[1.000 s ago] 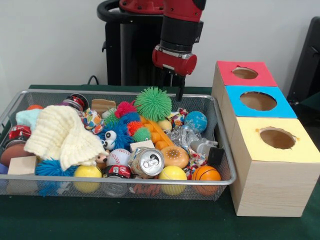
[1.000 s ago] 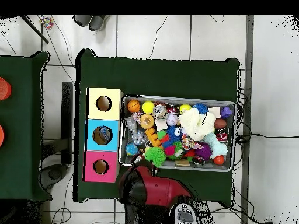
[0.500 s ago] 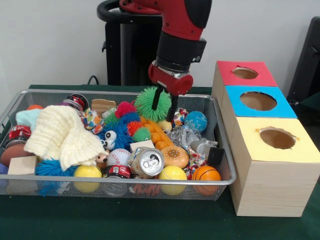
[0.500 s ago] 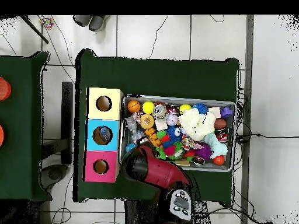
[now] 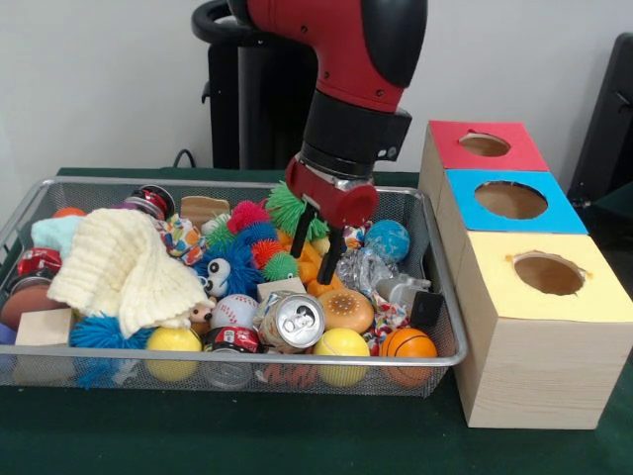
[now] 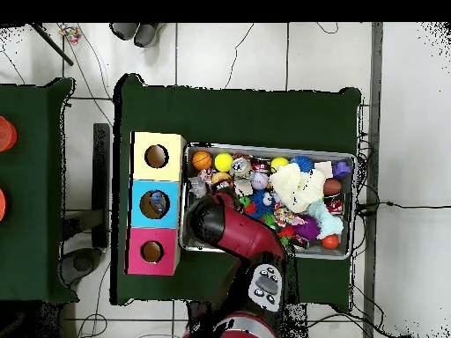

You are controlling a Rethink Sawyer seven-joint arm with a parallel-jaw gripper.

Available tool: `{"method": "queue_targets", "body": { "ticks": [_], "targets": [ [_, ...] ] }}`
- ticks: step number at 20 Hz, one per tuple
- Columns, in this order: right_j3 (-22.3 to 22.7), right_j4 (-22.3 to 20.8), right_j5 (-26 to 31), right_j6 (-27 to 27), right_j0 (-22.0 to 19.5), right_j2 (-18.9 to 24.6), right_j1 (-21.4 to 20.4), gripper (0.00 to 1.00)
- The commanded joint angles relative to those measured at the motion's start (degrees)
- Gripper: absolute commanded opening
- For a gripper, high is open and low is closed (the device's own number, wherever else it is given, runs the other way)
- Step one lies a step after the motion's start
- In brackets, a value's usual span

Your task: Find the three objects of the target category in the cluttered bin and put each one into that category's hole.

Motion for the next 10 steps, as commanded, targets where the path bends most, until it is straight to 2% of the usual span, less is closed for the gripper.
{"method": "queue_targets", "body": {
  "ticks": [1, 7, 10],
  "targets": [
    [-11.1, 8.4, 9.0, 12.2, 5.1, -3.1, 7.0, 1.00],
    [-14.6, 13.7, 11.9, 14.8, 9.5, -6.8, 10.0, 1.00],
    [-12.0, 14.5, 10.5, 14.3, 9.2, -6.6, 8.4, 1.00]
  ]
}}
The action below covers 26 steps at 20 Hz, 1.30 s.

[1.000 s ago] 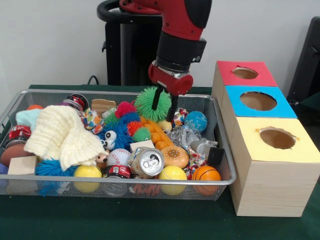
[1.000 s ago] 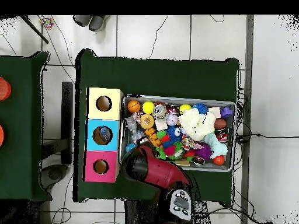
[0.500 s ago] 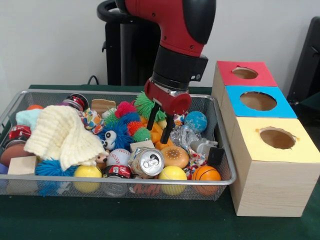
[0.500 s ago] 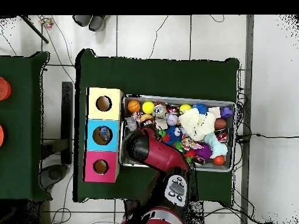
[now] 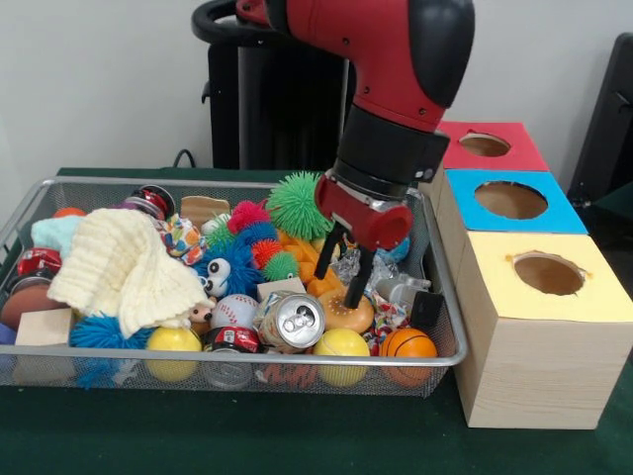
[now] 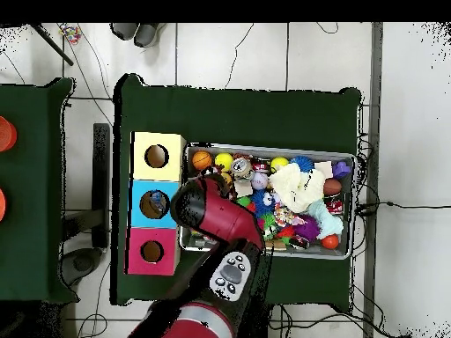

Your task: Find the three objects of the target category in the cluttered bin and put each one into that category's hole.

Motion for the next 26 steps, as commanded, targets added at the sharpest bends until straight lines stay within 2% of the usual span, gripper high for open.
{"method": "queue_targets", "body": {
  "ticks": [1, 5, 8, 13, 15, 18, 23, 26],
  "targets": [
    [-4.0, 6.1, 6.1, 14.0, 0.8, -0.1, 2.5, 1.00],
    [-2.1, 6.5, 4.9, 12.8, 0.4, 0.3, 1.7, 1.00],
    [1.1, 5.3, 1.0, 11.4, -1.8, 3.1, 0.1, 1.00],
    [9.5, -1.9, -9.4, 10.1, -10.1, 11.9, -3.9, 1.00],
    [11.6, -4.1, -11.3, 9.9, -12.4, 13.1, -4.5, 1.00],
    [12.7, -4.9, -12.5, 10.5, -13.0, 11.9, -3.5, 1.00],
    [12.6, -1.7, -12.9, 11.6, -10.1, 8.3, -0.8, 1.00],
    [13.3, -0.7, -13.6, 11.9, -9.0, 8.2, -0.8, 1.00]
  ]
}}
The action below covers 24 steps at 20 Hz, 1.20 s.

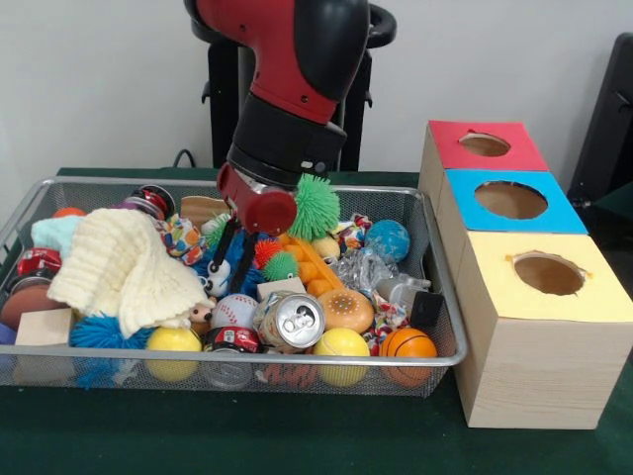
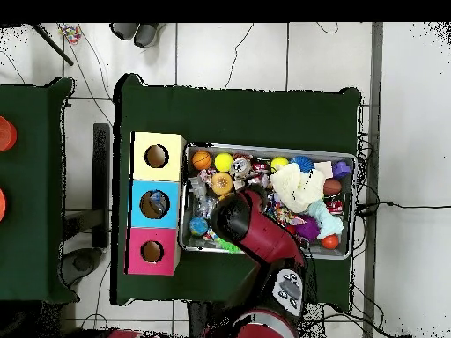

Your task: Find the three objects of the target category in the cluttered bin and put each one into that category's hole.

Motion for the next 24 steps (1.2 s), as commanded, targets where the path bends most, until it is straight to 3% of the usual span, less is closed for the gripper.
{"method": "queue_targets", "body": {
  "ticks": [1, 10, 16, 19, 24],
  "targets": [
    [5.5, 1.0, -1.2, 11.9, 2.8, 4.9, 1.5, 1.00],
    [9.4, 1.8, 6.1, 11.1, 7.6, 4.4, -6.7, 1.00],
    [11.7, 1.9, 7.6, 11.2, 10.9, 5.2, -10.9, 1.00],
    [12.4, 1.2, 7.0, 10.9, 9.7, 7.2, -11.8, 1.00],
    [13.6, -1.4, 3.7, 10.2, 4.2, 14.2, -12.0, 1.00]
  ]
}}
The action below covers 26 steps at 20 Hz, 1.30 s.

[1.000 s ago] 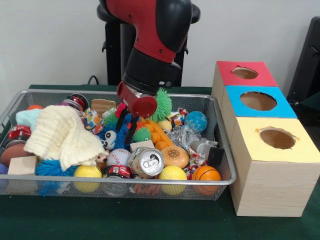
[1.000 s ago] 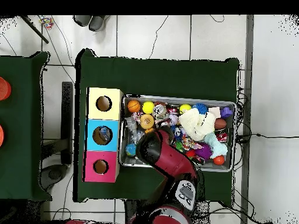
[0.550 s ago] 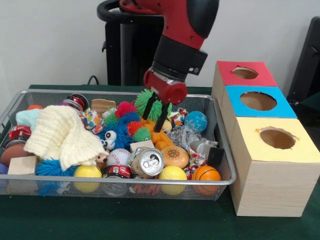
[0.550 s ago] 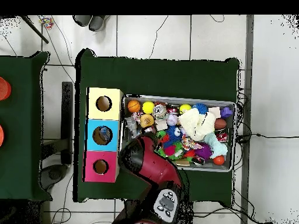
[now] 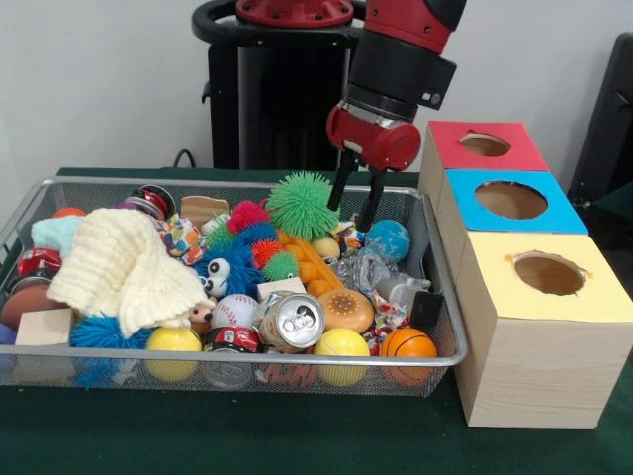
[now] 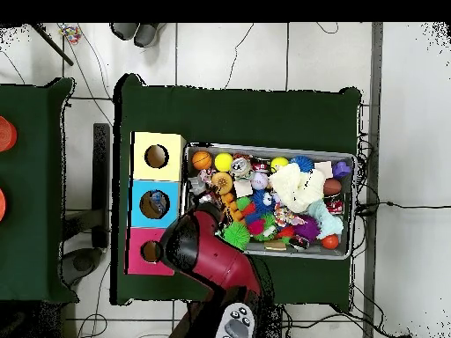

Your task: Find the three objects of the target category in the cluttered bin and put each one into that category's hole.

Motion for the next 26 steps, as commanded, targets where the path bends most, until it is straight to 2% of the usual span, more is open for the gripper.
{"method": "queue_targets", "body": {
  "ticks": [1, 3, 5, 9, 16, 22, 26],
  "targets": [
    [3.6, -2.1, 1.8, 9.9, -6.8, 13.8, -1.0, 1.00],
    [3.7, -5.0, -0.2, 9.0, -11.4, 19.6, 0.2, 1.00],
    [2.8, -7.8, 0.4, 6.0, -14.1, 22.5, 1.1, 1.00],
    [-0.3, -12.4, 1.8, 2.0, -17.3, 24.7, 3.2, 1.00],
    [-6.9, -16.9, -1.2, 1.7, -18.5, 25.7, 9.1, 1.00],
    [-11.3, -18.5, -1.6, 2.0, -18.7, 25.1, 12.3, 1.00],
    [-13.1, -17.8, -1.6, 2.7, -17.6, 23.8, 13.7, 1.00]
  ]
}}
